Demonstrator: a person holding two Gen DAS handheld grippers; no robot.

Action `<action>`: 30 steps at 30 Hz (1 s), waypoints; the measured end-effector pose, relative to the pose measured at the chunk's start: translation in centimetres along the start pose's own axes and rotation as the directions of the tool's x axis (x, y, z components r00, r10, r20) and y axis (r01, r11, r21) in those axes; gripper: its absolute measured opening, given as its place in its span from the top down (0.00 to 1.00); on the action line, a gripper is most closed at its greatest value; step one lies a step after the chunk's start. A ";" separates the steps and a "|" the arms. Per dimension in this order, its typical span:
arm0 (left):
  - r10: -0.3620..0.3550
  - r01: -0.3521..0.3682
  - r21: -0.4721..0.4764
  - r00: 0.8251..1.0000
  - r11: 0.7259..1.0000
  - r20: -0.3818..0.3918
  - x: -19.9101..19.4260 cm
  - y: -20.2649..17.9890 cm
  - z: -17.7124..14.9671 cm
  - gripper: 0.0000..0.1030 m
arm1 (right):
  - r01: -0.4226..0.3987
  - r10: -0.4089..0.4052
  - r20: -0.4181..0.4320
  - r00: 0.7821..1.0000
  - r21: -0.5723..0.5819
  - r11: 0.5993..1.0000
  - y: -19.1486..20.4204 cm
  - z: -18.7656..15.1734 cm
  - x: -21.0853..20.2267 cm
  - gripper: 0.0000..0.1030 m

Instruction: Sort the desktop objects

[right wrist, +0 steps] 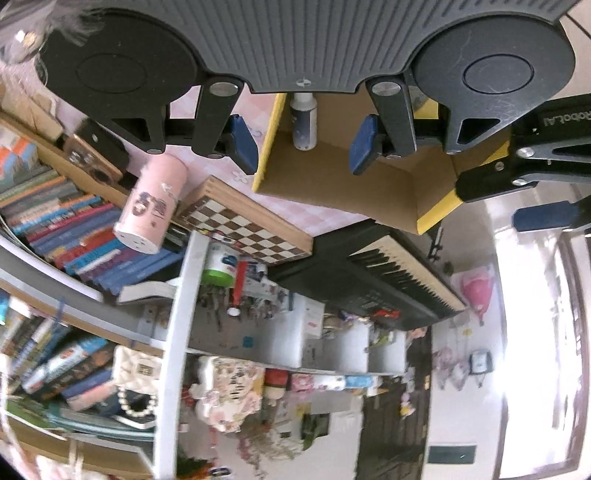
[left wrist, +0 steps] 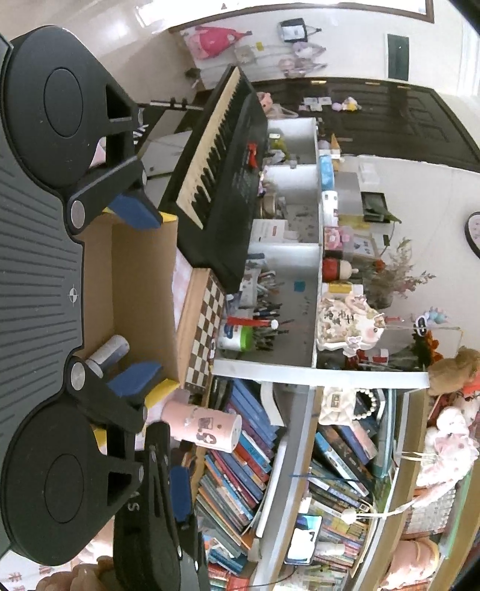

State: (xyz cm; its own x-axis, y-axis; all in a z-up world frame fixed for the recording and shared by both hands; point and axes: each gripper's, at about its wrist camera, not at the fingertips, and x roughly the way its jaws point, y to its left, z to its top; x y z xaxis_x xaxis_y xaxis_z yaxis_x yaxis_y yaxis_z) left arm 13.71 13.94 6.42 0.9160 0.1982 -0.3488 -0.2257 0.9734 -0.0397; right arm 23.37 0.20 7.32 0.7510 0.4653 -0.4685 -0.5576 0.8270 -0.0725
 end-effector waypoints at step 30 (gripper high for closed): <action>0.018 -0.019 -0.002 0.997 1.000 -0.073 -9.1 1.7 -6.6 0.13 | 0.269 -0.262 -0.063 0.963 0.188 0.945 4.3 -11.4 -11.7 0.38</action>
State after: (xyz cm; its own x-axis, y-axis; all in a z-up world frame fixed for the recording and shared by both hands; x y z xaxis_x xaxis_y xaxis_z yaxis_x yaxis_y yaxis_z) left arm 2.85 12.99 3.35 0.8850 0.2072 -0.4170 -0.2436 0.9692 -0.0354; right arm 8.08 -5.29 2.43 0.8471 0.2115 -0.4875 -0.2578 0.9658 -0.0290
